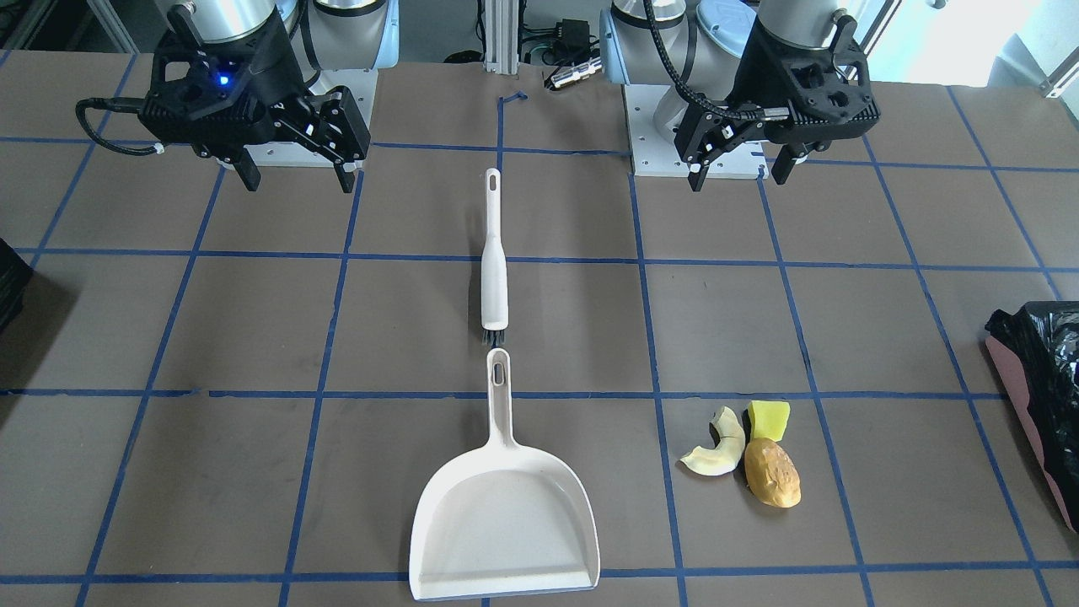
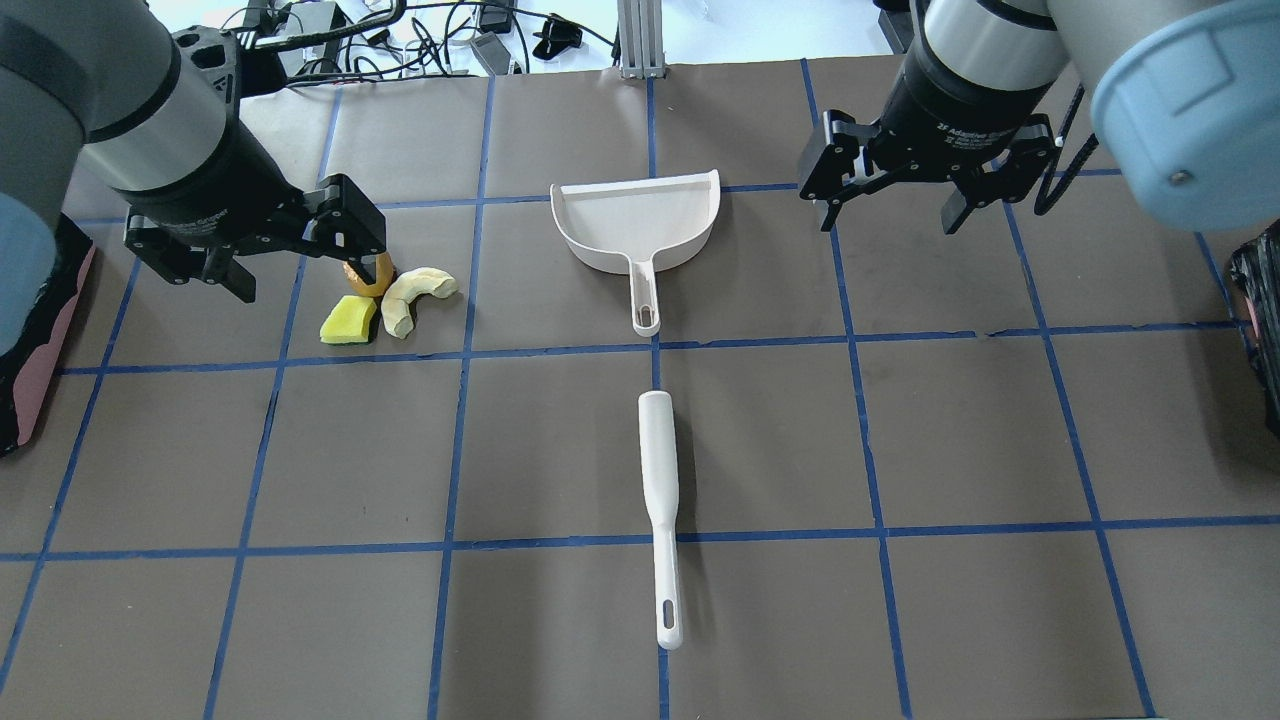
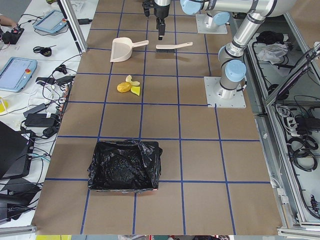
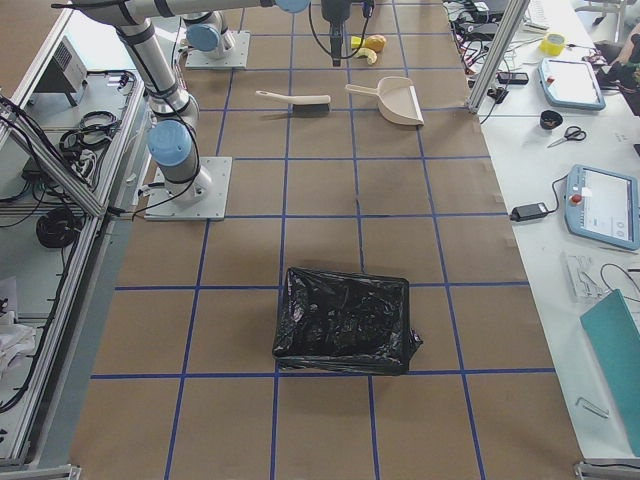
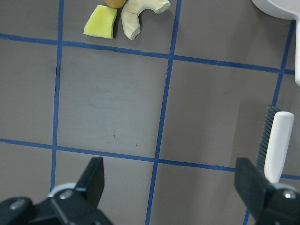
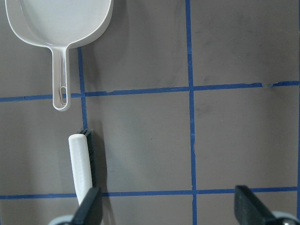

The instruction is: Sweep and dump trash in nearest bin

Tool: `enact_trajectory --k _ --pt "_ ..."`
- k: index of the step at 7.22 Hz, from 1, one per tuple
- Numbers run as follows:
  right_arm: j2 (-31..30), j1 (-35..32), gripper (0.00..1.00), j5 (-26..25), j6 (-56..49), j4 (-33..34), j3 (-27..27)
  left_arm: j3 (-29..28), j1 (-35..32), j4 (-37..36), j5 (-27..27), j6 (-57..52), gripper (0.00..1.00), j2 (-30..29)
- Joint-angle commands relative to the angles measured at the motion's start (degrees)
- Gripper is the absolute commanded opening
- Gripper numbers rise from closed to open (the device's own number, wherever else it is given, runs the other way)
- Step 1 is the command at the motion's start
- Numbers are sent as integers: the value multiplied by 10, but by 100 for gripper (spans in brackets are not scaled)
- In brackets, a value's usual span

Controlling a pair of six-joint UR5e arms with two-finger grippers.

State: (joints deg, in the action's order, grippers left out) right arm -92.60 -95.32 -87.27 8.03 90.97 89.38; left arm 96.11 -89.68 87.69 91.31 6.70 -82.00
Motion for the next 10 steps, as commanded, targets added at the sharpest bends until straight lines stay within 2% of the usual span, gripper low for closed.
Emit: enact_trajectory --k 1,10 --pt "0 -1 100 -3 0 0 1 0 -1 -2 0 -22 100 -3" --pt "0 -1 100 -3 -1 -1 1 1 -1 -10 -1 -23 100 -11"
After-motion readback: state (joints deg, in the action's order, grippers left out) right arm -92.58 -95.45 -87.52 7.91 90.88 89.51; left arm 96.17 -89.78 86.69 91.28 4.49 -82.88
